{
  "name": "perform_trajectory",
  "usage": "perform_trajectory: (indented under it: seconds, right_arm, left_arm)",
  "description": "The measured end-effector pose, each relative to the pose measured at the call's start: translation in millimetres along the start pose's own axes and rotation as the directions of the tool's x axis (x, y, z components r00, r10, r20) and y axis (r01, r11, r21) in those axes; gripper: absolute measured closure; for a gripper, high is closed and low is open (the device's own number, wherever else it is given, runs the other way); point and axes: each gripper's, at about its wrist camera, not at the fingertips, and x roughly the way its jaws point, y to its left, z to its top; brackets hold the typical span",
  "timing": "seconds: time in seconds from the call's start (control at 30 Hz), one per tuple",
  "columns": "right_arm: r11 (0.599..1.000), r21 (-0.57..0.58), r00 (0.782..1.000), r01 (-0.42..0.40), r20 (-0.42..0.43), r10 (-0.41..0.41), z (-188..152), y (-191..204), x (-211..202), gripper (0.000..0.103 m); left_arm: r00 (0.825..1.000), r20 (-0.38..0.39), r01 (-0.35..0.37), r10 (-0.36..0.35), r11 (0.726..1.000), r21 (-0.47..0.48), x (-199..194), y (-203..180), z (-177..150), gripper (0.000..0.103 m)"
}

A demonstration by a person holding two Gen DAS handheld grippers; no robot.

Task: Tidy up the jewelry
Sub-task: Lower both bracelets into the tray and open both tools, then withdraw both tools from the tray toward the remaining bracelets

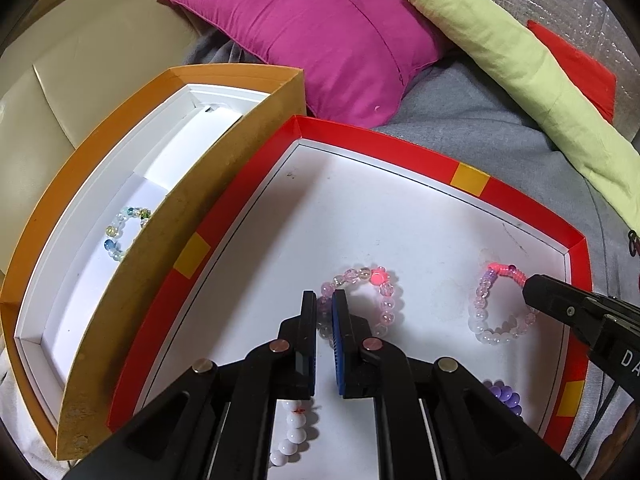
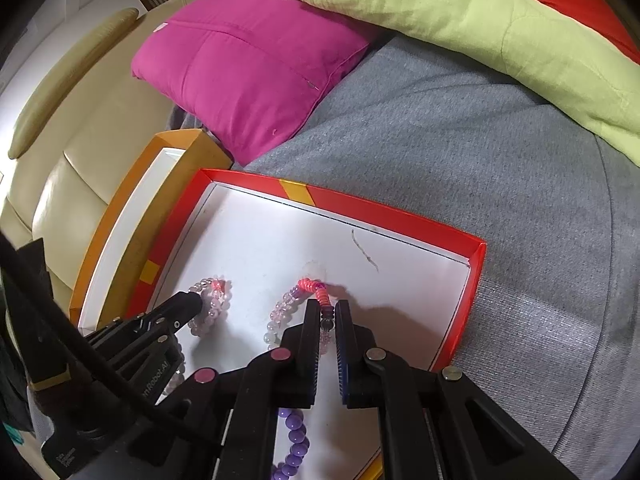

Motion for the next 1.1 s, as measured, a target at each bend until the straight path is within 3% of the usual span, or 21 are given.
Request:
perform_trajectory:
  seconds: [0.3, 0.33, 0.47, 0.53, 0.57, 0.67, 0.83, 0.97, 1.1]
  right_arm:
    - [1.0, -0.006, 1.0, 0.008, -0.013, -0.009, 0, 1, 2, 0.093]
    - [1.0, -0.006, 1.0, 0.01, -0.009, -0.01, 0, 1, 2, 0.093]
    - [1.0, -0.008, 1.0, 0.011, -0.006, -0.011, 0, 0, -1, 0.093]
    - [1.0, -0.006, 1.0, 0.014, 0.003, -0.014, 0, 0, -5, 0.091]
    - [1.0, -0.002, 1.0, 0.012, 0.01, -0.012, 0, 0, -8, 0.081]
    - [1.0, -0.001, 0.999, 0.017, 0.036, -0.017, 1, 1, -18, 0.032]
    - [0.999, -0.021, 0.995, 0.025, 0.095, -0.023, -2, 2, -45, 0.031]
    - [0.993, -0.02, 0.981, 0.116, 0.16, -0.111, -11, -7, -69, 0.021]
    - [0.982, 0.004, 0.964, 0.189, 0.191, -0.187, -24, -29, -89, 0.019]
  left_arm:
    - [1.0, -0.013, -0.003, 0.003, 1.0, -0.002, 0, -2, 3, 0.095]
    - [1.0, -0.015, -0.003, 0.003, 1.0, -0.002, 0, -1, 4, 0.093]
    - [1.0, -0.001, -0.025, 0.025, 1.0, -0.016, -5, 3, 7, 0.066]
    - [0.999, 0.022, -0.034, 0.035, 0.999, -0.027, -12, 5, 8, 0.061]
    - [0.999, 0.029, -0.034, 0.035, 0.999, -0.029, -14, 7, 9, 0.058]
    - [0.998, 0.055, -0.038, 0.04, 0.998, -0.046, -27, 10, 9, 0.045]
    - [0.994, 0.103, -0.015, 0.024, 0.996, -0.092, -51, 14, 6, 0.038]
    - [0.992, 0.126, -0.014, 0.026, 0.996, -0.093, -67, 6, 0, 0.036]
    - [0.988, 0.15, -0.014, 0.025, 0.997, -0.074, -82, -10, -8, 0.034]
